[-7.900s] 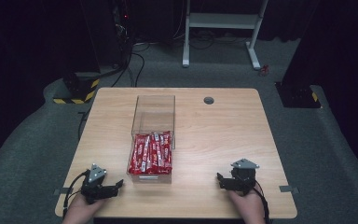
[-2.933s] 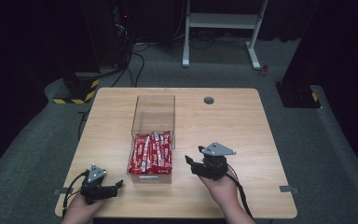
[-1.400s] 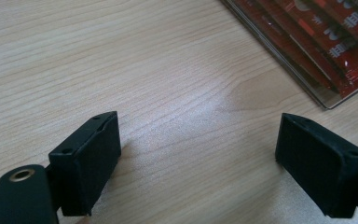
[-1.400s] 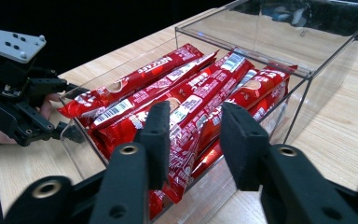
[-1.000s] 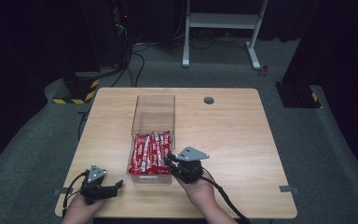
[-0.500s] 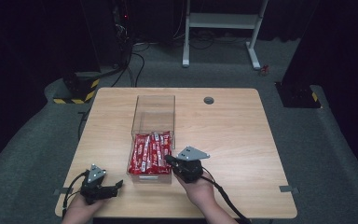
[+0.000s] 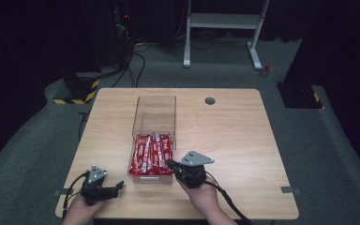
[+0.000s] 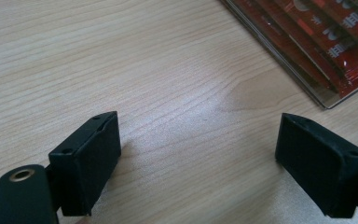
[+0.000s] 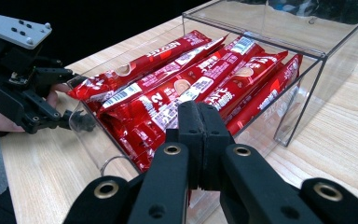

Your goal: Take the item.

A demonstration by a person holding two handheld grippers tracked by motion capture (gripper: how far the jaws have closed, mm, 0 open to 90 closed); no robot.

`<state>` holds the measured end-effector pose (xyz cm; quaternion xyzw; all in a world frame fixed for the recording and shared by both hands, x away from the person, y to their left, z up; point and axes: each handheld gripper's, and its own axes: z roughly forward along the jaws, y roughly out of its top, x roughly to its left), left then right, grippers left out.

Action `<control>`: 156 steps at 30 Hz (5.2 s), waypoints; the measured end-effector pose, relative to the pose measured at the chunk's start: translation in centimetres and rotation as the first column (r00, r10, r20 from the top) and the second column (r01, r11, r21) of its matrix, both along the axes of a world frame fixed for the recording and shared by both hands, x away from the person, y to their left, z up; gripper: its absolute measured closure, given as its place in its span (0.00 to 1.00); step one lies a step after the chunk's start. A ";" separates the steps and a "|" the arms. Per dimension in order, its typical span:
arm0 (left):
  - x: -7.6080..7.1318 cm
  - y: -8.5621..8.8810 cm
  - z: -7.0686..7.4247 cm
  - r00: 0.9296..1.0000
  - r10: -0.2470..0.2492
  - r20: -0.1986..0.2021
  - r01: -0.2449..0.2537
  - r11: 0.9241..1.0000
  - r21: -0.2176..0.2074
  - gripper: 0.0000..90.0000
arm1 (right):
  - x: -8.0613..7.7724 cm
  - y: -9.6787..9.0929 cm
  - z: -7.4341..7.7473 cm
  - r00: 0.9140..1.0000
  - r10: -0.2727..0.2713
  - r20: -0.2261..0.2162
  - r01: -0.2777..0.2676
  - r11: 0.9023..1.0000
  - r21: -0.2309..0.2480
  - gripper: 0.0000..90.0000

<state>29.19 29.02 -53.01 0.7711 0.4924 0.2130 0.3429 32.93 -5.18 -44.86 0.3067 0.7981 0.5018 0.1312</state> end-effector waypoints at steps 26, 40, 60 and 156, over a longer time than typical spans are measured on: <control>0.0 0.0 0.0 1.000 0.000 0.000 0.000 1.000 -0.001 0.16 | -0.7 -1.3 0.7 1.000 -0.006 0.022 0.005 1.000 0.020 1.00; 0.0 0.0 0.0 1.000 -0.001 -0.001 0.001 1.000 -0.001 0.16 | -0.7 -1.7 1.2 0.999 -0.009 0.044 0.007 0.999 0.041 1.00; 0.0 0.0 0.0 1.000 0.000 0.000 0.000 1.000 0.000 0.16 | -0.3 -2.7 1.7 0.998 -0.036 0.059 0.032 0.998 0.058 1.00; 0.0 0.0 0.0 1.000 -0.001 -0.001 0.001 1.000 -0.001 0.16 | 5.2 -5.6 -6.3 0.966 -0.249 -0.075 0.238 0.962 -0.135 0.99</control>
